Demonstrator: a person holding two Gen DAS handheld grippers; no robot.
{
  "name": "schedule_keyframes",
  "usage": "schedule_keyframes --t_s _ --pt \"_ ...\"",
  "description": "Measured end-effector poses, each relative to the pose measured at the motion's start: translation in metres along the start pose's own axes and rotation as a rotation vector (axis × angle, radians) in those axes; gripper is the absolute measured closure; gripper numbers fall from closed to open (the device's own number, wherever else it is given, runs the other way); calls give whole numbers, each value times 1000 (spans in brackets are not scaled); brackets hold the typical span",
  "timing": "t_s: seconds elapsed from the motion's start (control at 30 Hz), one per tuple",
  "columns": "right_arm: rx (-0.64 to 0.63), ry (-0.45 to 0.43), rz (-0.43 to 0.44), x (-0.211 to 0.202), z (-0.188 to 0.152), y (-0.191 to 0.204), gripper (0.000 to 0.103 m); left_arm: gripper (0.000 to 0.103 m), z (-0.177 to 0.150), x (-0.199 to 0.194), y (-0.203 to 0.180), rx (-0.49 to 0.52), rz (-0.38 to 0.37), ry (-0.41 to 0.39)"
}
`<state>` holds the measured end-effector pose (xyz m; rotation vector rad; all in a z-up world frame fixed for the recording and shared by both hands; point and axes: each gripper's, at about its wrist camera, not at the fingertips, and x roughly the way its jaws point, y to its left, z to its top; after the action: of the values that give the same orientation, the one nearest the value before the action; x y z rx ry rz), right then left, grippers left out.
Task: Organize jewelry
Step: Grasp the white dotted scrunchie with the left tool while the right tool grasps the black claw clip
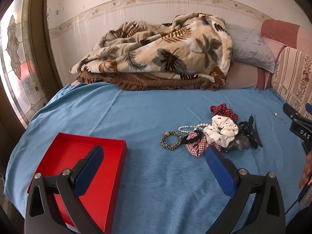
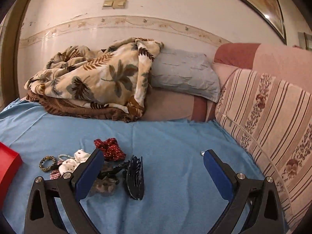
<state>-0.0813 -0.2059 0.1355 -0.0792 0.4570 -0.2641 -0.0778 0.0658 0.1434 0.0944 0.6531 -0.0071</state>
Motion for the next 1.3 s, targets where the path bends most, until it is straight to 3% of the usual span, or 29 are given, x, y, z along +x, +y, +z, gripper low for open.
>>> schedule_keyframes --t_s 0.77,1.07,1.23,1.3 --pt "56 150 53 51 -25 -11 0 0 -2 59 -12 27 -15 90" --pt "50 225 108 77 -34 -8 3 0 17 95 -23 -1 -166 172" --pt "45 279 168 95 -39 -2 12 19 34 114 -57 26 -303 211" --pt "53 300 182 102 -43 -2 18 20 39 121 -75 56 -333 210"
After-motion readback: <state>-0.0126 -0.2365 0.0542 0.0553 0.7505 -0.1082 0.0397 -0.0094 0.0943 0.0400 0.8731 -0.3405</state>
